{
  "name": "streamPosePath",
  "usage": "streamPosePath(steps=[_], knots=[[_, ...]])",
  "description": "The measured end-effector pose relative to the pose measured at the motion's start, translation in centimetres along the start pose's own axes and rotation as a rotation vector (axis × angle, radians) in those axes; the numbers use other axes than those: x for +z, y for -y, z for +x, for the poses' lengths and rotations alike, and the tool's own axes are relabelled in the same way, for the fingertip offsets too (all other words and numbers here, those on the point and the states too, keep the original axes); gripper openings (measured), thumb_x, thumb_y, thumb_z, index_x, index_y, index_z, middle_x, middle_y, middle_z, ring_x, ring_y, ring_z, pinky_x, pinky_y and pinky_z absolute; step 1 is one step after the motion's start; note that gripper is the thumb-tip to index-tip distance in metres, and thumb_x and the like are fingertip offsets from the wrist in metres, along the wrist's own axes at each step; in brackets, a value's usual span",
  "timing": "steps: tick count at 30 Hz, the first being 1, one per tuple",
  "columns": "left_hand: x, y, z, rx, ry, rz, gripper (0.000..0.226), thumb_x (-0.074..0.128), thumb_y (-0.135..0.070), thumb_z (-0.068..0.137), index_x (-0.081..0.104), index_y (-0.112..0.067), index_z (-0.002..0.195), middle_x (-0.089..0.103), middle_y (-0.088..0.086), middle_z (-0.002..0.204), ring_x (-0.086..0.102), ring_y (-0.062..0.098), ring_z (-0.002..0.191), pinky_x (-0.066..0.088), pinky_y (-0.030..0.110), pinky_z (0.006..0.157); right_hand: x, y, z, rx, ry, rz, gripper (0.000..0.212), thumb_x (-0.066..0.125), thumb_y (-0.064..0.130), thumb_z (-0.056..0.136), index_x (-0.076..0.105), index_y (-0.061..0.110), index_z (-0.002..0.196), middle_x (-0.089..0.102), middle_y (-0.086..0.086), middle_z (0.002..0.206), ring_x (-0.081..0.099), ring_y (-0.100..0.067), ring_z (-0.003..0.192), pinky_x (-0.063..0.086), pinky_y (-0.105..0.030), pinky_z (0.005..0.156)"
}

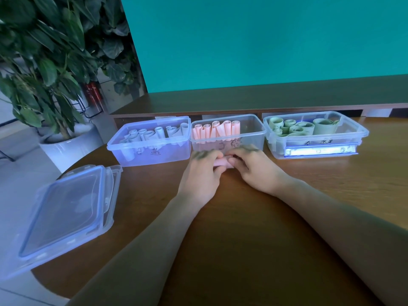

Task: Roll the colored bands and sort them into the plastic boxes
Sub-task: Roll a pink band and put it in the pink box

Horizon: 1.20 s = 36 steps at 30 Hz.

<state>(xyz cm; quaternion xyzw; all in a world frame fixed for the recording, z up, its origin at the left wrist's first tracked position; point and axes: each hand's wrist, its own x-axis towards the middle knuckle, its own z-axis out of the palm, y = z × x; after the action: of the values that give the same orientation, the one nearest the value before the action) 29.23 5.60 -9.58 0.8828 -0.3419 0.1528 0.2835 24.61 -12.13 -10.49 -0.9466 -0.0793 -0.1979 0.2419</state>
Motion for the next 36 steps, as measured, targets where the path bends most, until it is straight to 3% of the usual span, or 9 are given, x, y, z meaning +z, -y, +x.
streamPosePath(steps=[5, 10, 15, 20, 23, 26, 28, 31, 36], knots=[[0.2, 0.2, 0.1, 0.017, -0.02, -0.013, 0.023, 0.058, -0.033, 0.1, 0.061, -0.024, 0.12, 0.062, -0.004, 0.117, 0.053, 0.012, 0.11, 0.042, 0.022, 0.083, -1.0, 1.1, -0.7, 0.064, -0.107, 0.219, 0.026, 0.056, 0.031, 0.103, 0.064, 0.023, 0.126, 0.069, 0.007, 0.112, 0.061, 0.006, 0.091, 0.049, -0.014, 0.081], [-0.1, 0.4, -0.2, 0.005, -0.003, -0.124, 0.029, 0.056, -0.033, 0.101, 0.058, -0.025, 0.129, 0.058, -0.004, 0.123, 0.054, 0.01, 0.111, 0.042, 0.02, 0.088, -1.8, 1.5, -1.6, 0.1, -0.13, 0.471, 0.017, 0.068, 0.026, 0.096, 0.071, 0.025, 0.112, 0.073, 0.008, 0.102, 0.067, -0.007, 0.099, 0.051, -0.017, 0.086], [-0.7, -0.4, -0.5, -0.059, 0.018, -0.336, 0.034, 0.054, -0.039, 0.1, 0.059, -0.026, 0.13, 0.06, -0.016, 0.116, 0.058, 0.002, 0.101, 0.038, -0.004, 0.076, -3.1, 1.9, -1.7, 0.103, -0.168, 0.55, 0.016, 0.073, 0.028, 0.092, 0.076, 0.021, 0.106, 0.075, 0.003, 0.098, 0.069, -0.017, 0.095, 0.055, -0.034, 0.09], [-0.8, -0.9, -0.6, -0.11, -0.07, -0.396, 0.041, 0.053, -0.041, 0.1, 0.05, -0.036, 0.14, 0.055, -0.024, 0.123, 0.054, -0.01, 0.099, 0.038, -0.004, 0.079, -6.2, 2.4, -0.5, 0.134, -0.289, 0.583, 0.013, 0.077, 0.027, 0.084, 0.079, 0.018, 0.094, 0.077, 0.001, 0.09, 0.067, -0.015, 0.081, 0.053, -0.032, 0.081], [-0.8, -0.8, -0.4, -0.144, -0.123, -0.409, 0.045, 0.054, -0.044, 0.099, 0.047, -0.037, 0.143, 0.054, -0.018, 0.134, 0.054, -0.001, 0.112, 0.045, 0.007, 0.088, -9.3, 1.1, 1.5, 0.169, -0.281, 0.428, 0.007, 0.077, 0.03, 0.088, 0.081, 0.025, 0.087, 0.078, 0.012, 0.093, 0.065, 0.004, 0.077, 0.047, -0.015, 0.077], [-0.8, -0.6, -0.3, -0.169, -0.132, -0.4, 0.045, 0.058, -0.043, 0.097, 0.048, -0.037, 0.141, 0.053, -0.018, 0.138, 0.053, 0.001, 0.117, 0.044, 0.004, 0.085, -10.9, -1.3, 4.2, 0.3, -0.273, 0.18, 0.014, 0.08, 0.036, 0.085, 0.082, 0.024, 0.091, 0.077, 0.012, 0.095, 0.053, 0.001, 0.056, 0.037, -0.006, 0.054], [-0.7, -0.5, -0.2, -0.162, -0.125, -0.379, 0.044, 0.059, -0.042, 0.096, 0.05, -0.036, 0.139, 0.054, -0.016, 0.139, 0.053, 0.003, 0.119, 0.042, -0.001, 0.081, -11.0, -3.0, 6.1, 0.383, -0.235, 0.069, 0.013, 0.08, 0.029, 0.086, 0.081, 0.021, 0.095, 0.077, 0.008, 0.097, 0.061, 0.004, 0.071, 0.039, -0.001, 0.062], [-0.5, -0.4, -0.3, -0.148, -0.104, -0.356, 0.043, 0.058, -0.043, 0.097, 0.05, -0.035, 0.138, 0.053, -0.017, 0.138, 0.051, 0.001, 0.117, 0.038, -0.006, 0.077, -10.2, -4.6, 8.4, 0.427, -0.115, -0.042, 0.015, 0.078, 0.027, 0.088, 0.081, 0.02, 0.101, 0.077, 0.002, 0.106, 0.068, -0.012, 0.095, 0.05, -0.018, 0.088], [-0.2, -0.2, -0.2, -0.089, -0.076, -0.329, 0.043, 0.052, -0.052, 0.097, 0.05, -0.036, 0.138, 0.049, -0.018, 0.141, 0.045, -0.003, 0.12, 0.036, -0.006, 0.08, -8.8, -5.9, 10.9, 0.433, -0.009, -0.185, 0.019, 0.078, 0.034, 0.088, 0.079, 0.026, 0.104, 0.071, 0.001, 0.109, 0.065, -0.018, 0.093, 0.054, -0.034, 0.093]])
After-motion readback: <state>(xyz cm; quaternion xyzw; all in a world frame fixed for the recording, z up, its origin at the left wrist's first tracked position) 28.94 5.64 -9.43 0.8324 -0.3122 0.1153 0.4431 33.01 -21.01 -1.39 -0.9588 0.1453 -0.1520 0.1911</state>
